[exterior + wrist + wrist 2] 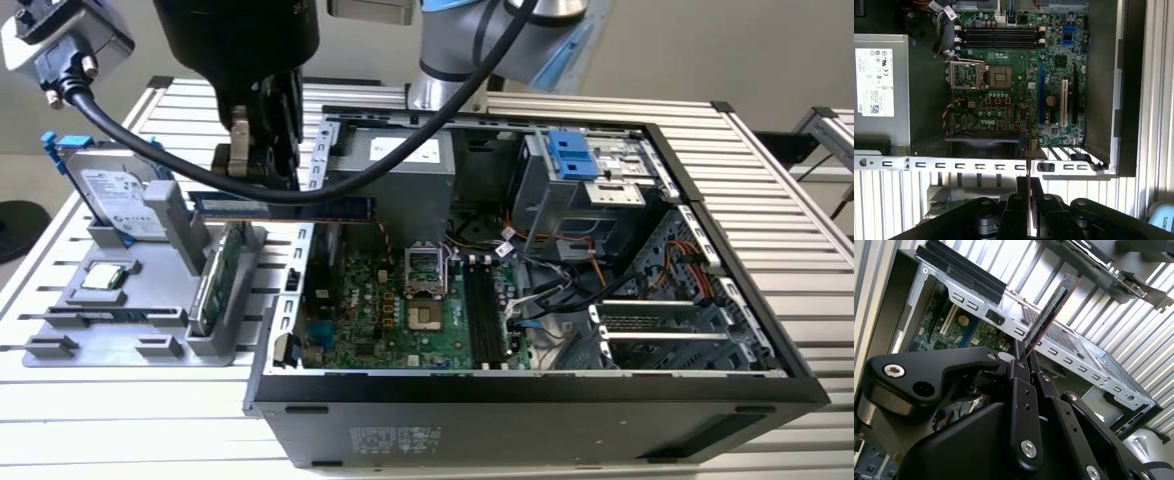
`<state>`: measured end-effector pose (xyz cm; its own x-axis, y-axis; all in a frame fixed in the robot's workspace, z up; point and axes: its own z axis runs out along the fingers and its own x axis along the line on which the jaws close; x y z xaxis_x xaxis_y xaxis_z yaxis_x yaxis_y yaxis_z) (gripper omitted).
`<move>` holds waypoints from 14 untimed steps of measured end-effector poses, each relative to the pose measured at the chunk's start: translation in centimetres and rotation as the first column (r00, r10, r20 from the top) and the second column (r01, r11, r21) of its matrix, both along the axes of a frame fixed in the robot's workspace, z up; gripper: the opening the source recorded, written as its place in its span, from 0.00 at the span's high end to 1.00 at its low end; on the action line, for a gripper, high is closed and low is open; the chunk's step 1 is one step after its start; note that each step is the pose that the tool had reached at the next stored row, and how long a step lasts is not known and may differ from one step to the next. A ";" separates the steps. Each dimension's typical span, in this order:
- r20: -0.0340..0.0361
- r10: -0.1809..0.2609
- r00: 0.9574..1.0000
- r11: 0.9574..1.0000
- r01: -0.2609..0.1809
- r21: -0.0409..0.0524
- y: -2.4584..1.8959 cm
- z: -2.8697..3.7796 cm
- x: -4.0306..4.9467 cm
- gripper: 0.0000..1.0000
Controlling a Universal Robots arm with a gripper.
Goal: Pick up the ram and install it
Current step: 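Pick up the ram and move it above insertion slot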
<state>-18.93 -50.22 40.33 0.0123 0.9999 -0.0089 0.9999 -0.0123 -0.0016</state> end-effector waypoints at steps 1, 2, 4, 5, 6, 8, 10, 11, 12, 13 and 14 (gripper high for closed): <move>0.000 0.000 1.000 1.000 0.000 0.000 0.00 0.00 0.09 1.00; 0.000 0.000 1.000 1.000 0.000 0.000 0.00 0.00 0.18 1.00; 0.000 0.000 1.000 1.000 0.000 0.000 0.00 0.00 0.35 1.00; 0.000 0.000 1.000 1.000 0.000 0.000 0.00 0.00 0.44 1.00; 0.000 0.000 1.000 1.000 0.000 0.000 0.00 0.00 0.53 1.00; 0.000 0.000 1.000 1.000 0.000 0.000 0.00 0.00 0.72 1.00; 0.000 0.000 1.000 1.000 0.000 0.000 0.00 0.00 0.94 1.00; 0.000 0.000 1.000 1.000 0.000 0.000 0.00 0.01 1.04 1.00; 0.000 0.000 1.000 1.000 0.000 0.000 0.00 0.00 1.15 1.00; 0.000 0.000 1.000 1.000 0.000 0.000 0.00 0.00 1.25 1.00; 0.000 0.000 1.000 1.000 0.000 0.000 0.00 0.00 1.35 1.00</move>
<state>-17.57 -50.22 40.34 0.0123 0.9999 -0.0090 0.9999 -0.0123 -0.0020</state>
